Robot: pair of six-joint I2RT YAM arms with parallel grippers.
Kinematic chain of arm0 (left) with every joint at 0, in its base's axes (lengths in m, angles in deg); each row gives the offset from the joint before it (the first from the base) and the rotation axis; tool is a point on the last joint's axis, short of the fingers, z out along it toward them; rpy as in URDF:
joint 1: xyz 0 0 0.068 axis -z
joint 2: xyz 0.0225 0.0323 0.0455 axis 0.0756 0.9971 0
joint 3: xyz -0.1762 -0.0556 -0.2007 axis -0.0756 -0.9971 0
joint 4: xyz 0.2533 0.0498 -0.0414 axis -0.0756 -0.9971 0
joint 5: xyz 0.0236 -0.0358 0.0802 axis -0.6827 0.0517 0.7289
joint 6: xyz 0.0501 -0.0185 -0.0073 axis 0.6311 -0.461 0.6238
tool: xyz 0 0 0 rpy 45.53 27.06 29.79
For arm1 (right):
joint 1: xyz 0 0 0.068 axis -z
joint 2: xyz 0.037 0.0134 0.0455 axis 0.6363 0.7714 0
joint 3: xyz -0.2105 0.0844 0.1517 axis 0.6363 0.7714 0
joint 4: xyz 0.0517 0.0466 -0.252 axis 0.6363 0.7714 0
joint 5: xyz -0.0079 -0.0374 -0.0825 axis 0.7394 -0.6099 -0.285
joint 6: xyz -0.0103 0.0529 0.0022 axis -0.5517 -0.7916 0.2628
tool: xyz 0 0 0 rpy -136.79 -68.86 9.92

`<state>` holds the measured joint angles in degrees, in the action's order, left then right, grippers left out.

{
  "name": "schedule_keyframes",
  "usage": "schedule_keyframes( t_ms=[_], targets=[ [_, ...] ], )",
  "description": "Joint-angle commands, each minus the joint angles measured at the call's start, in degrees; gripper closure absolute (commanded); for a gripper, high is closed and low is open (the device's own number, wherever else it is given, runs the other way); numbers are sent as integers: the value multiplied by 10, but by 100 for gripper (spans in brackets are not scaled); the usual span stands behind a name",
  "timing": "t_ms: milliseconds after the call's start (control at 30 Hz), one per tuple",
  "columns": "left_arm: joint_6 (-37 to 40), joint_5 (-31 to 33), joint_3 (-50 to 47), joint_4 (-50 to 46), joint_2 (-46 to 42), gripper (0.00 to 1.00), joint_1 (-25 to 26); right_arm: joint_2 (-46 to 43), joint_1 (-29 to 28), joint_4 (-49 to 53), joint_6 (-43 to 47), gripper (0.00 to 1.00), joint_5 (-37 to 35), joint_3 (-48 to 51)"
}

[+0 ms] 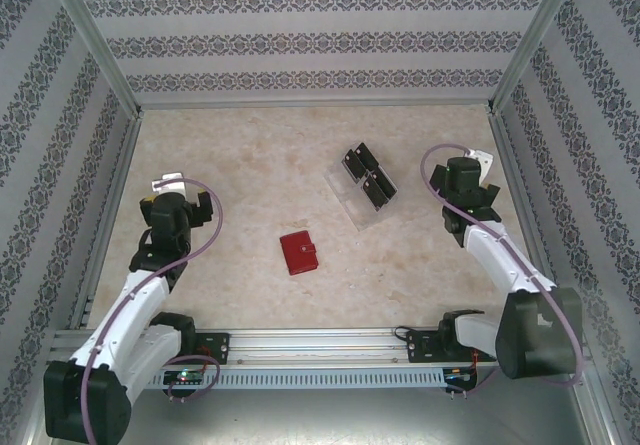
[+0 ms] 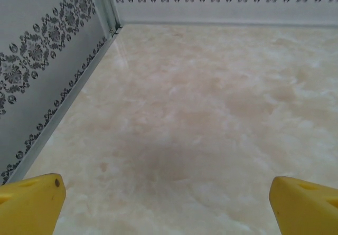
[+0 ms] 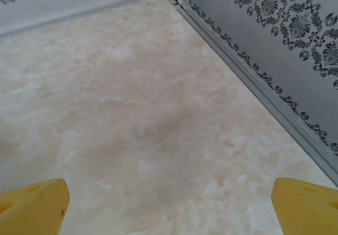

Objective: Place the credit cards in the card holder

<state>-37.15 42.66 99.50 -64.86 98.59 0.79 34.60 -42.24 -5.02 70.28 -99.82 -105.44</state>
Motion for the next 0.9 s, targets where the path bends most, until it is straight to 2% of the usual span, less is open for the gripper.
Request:
schedule_keyframes(
  t_ms=[0, 267, 333, 467, 633, 733, 800, 833, 867],
  targets=[
    [34, -35, -16, 88, 34, 0, -12, 19, 4, -84, 42, 2, -15, 31],
    [48, -50, -59, 307, 208, 0, -13, 57, 4, -226, 97, 2, 17, 111],
    [51, -56, -70, 348, 240, 0, -15, 58, 5, -238, 102, 2, 33, 115],
    [47, -71, -73, 429, 285, 0, -26, 67, 5, -344, 113, 2, 78, 146],
    [35, -115, -70, 510, 360, 0, -32, 129, 4, -534, 128, 2, 111, 190],
    [53, -145, -64, 565, 422, 0, -32, 131, 9, -506, 135, 2, 155, 189],
    [41, -143, -46, 504, 409, 0, -34, 193, 12, -642, 131, 2, 147, 224],
    [42, -144, -49, 517, 413, 0, -36, 185, 13, -624, 129, 2, 150, 219],
    [45, -144, -53, 543, 422, 0, -36, 160, 16, -560, 128, 2, 157, 203]
  ],
)
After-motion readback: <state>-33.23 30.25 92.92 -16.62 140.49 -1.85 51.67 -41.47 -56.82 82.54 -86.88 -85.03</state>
